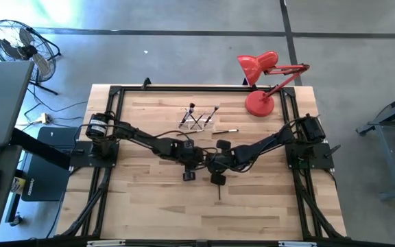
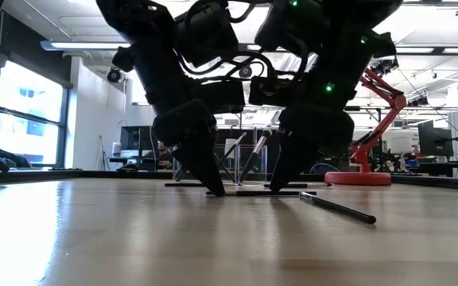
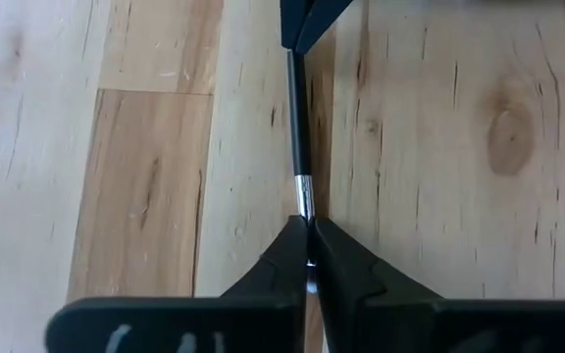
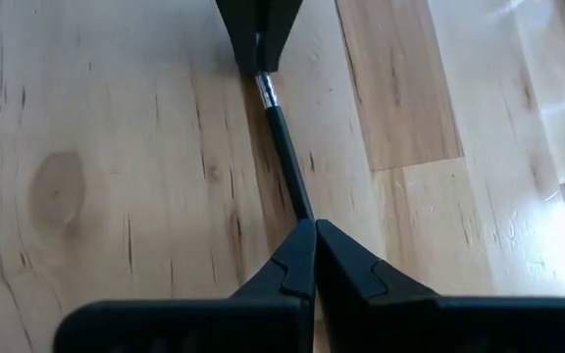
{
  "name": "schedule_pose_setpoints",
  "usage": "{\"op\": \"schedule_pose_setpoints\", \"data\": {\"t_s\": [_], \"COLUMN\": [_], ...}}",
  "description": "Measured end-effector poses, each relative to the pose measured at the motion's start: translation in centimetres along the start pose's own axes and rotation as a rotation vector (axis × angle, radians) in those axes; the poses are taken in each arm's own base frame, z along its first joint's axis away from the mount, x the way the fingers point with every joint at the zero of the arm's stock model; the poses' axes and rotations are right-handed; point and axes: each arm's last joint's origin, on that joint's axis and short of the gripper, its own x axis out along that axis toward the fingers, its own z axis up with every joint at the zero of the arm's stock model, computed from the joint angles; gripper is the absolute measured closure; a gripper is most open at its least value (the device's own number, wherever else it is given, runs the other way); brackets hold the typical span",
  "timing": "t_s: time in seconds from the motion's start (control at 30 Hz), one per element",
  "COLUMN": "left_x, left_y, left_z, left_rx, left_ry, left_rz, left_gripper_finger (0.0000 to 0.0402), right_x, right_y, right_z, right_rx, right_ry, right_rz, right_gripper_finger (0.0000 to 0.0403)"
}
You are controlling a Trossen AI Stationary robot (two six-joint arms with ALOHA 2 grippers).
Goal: Put items in baskets/containers
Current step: Put the black eyeshadow brush into the transparent organizer
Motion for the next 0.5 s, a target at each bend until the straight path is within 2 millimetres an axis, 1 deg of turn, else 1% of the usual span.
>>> {"op": "schedule_pose_setpoints", "data": {"t_s": [0.13,0.27,0.33,0.5], "left_x": [0.0,0.0,0.0,0.0], "left_y": [0.0,0.0,0.0,0.3], "left_z": [0.0,0.0,0.0,0.2], "left_rx": [0.002,-0.012,-0.029,-0.07], "left_ry": [0.001,0.0,0.0,-0.003], "left_rz": [-0.007,-0.011,-0.012,-0.049], "left_gripper_finger": [0.0398,0.0399,0.04,0.0401], "right_x": [-0.1,-0.6,-1.4,-4.6], "right_y": [0.0,-0.3,-0.6,-1.5], "right_z": [-0.1,-0.6,-0.7,-0.4], "right_rx": [0.061,0.077,0.073,0.068], "right_ry": [0.024,0.079,0.09,0.049], "right_rz": [0.027,0.014,-0.019,-0.122], "right_gripper_finger": [0.0387,0.0359,0.0341,0.0298]}}
